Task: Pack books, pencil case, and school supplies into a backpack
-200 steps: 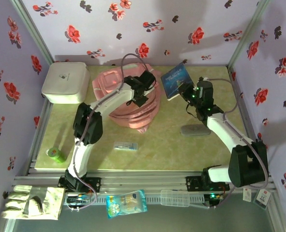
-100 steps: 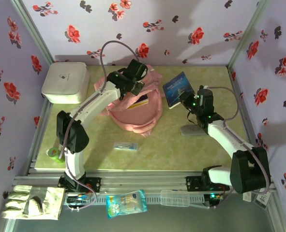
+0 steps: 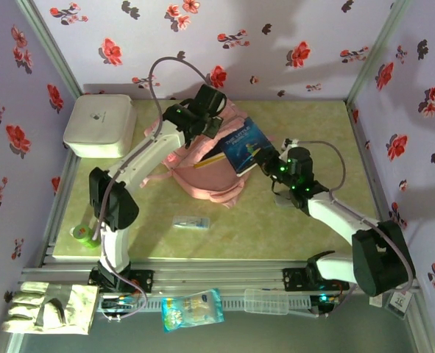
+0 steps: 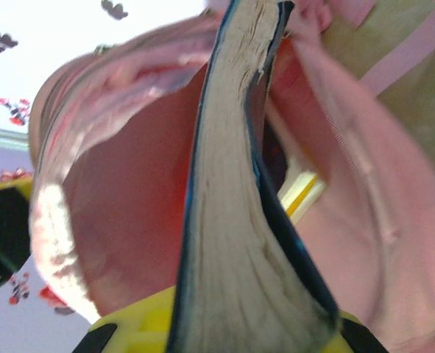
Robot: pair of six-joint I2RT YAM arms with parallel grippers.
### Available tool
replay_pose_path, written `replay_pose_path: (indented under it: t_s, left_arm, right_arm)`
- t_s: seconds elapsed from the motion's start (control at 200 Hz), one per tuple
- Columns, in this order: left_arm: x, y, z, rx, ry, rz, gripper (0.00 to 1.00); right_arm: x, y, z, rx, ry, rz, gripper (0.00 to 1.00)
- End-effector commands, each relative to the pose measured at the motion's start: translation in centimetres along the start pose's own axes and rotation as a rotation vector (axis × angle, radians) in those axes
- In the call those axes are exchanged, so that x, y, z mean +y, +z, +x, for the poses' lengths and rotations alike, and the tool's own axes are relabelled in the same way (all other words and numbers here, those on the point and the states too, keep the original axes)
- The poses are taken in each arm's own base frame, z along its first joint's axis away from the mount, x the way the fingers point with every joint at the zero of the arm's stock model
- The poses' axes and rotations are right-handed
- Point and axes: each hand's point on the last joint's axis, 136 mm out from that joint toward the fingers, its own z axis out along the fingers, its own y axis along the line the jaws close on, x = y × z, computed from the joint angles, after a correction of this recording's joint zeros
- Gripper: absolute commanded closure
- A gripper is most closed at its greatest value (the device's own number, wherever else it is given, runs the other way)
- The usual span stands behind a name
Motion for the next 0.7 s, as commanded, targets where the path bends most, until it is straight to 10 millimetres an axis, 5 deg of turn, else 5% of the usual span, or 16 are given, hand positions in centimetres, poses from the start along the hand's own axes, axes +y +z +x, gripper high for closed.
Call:
replay_pose_path:
  t_s: [0.0, 0.21, 0.485, 0.695]
  left_arm:
    - [0.2, -2.5, -4.9, -0.164, -0.097, 0.026, 1.0]
    - [-0.2, -2.4, -4.9, -0.156, -0.097, 0.048, 1.0]
    - [-0.5, -2.7, -4.6, -0.145, -0.098, 0.077, 1.0]
    - [-0.8, -2.9, -4.5, -0.137, -0.116, 0.113, 1.0]
  right_arm:
    - [3.3, 0.5, 0.1, -0.016, -0.008, -0.125, 0.89]
    - [2.9, 2.7, 0.8, 0.006, 0.006, -0.1, 0.89]
    - [-0.8, 7.8, 0.1, 0.01, 0.13, 0.068, 0.88]
    - [-4.5, 11.9, 1.8, 0.074, 0.232, 0.215, 0.87]
